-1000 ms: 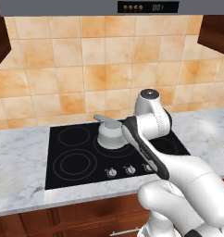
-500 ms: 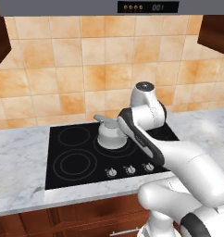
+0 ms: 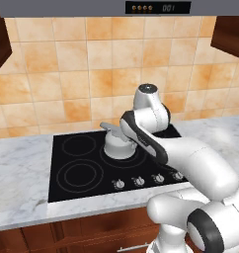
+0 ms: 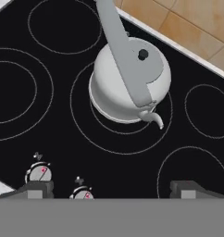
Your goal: The kettle is done boiling. Turn off the stove, then wait for 300 timesteps before moving the kettle to the dining table.
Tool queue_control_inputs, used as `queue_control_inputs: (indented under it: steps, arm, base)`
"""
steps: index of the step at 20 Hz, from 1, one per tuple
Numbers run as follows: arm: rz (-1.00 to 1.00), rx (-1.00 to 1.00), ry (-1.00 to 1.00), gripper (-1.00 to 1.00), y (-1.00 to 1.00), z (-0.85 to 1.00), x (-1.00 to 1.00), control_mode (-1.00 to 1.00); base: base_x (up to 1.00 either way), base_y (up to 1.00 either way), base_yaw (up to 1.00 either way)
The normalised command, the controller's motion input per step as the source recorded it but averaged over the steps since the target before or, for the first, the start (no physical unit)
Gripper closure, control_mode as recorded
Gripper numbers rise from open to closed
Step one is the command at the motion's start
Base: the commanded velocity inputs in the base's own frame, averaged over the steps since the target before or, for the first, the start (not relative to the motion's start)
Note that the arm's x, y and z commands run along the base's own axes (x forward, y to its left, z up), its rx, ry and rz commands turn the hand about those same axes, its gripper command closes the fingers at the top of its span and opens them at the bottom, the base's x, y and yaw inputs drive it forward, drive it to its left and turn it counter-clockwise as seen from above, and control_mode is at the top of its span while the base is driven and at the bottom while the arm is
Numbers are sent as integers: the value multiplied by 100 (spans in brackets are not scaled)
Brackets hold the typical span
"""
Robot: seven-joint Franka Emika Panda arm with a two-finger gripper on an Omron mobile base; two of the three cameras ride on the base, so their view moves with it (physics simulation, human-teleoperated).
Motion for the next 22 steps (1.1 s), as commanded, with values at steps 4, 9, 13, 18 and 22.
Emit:
queue_control_inputs:
  steps: [4, 9, 13, 18, 22]
  arm:
    - [0, 0, 0, -100, 6, 0, 29, -100]
    - [0, 0, 0, -100, 2, -6, 21, -100]
    - [0, 0, 0, -100, 1, -23, 22, -100]
    - [0, 0, 0, -100, 5, -22, 29, -100]
    - [0, 0, 0, -100, 6, -7, 28, -100]
  base:
    - [0, 0, 0]
    - [0, 0, 0]
    - [0, 0, 0]
    - [0, 0, 0]
    - [0, 0, 0]
